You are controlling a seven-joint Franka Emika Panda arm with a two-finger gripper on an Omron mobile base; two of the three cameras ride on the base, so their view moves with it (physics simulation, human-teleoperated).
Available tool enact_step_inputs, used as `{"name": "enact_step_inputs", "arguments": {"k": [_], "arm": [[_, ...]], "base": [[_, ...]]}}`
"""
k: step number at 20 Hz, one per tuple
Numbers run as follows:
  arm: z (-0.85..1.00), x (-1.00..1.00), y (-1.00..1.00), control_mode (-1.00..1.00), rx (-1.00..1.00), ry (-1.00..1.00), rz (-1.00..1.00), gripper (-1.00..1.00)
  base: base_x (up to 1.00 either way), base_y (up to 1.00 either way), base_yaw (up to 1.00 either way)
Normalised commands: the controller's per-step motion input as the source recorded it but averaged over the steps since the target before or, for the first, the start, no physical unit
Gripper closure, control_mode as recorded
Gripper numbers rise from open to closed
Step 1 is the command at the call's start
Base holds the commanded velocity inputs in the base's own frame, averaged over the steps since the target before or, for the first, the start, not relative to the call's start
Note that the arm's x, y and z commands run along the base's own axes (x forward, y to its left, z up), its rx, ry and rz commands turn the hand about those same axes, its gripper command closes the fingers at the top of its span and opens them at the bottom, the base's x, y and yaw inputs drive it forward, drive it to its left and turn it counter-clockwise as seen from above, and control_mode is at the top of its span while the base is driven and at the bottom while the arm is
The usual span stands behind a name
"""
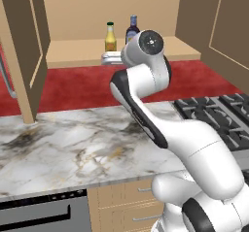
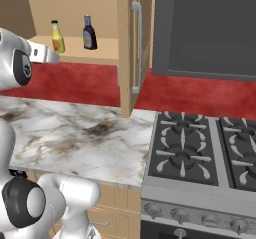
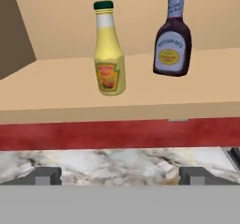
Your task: Move the condiment bottle and mustard from the cabinet to the dining counter.
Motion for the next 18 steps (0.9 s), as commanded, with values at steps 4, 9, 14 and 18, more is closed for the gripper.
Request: {"name": "enact_step_inputs", "arguments": {"k": [4, 9, 14, 18], "arm": [[0.23, 0.21, 0.0, -1.0, 0.0, 0.0, 0.0, -1.0], [0.19, 0.25, 0.0, -1.0, -0.01, 0.0, 0.0, -1.0], [0.09, 0.33, 0.0, -1.0, -0.02, 0.0, 0.0, -1.0], [0.01, 0.4, 0.0, -1.0, -0.03, 0.0, 0.0, -1.0]], "base": [[0.0, 0.0, 0.0], [0.0, 0.0, 0.0], [0.0, 0.0, 0.0], [0.0, 0.0, 0.0]]}}
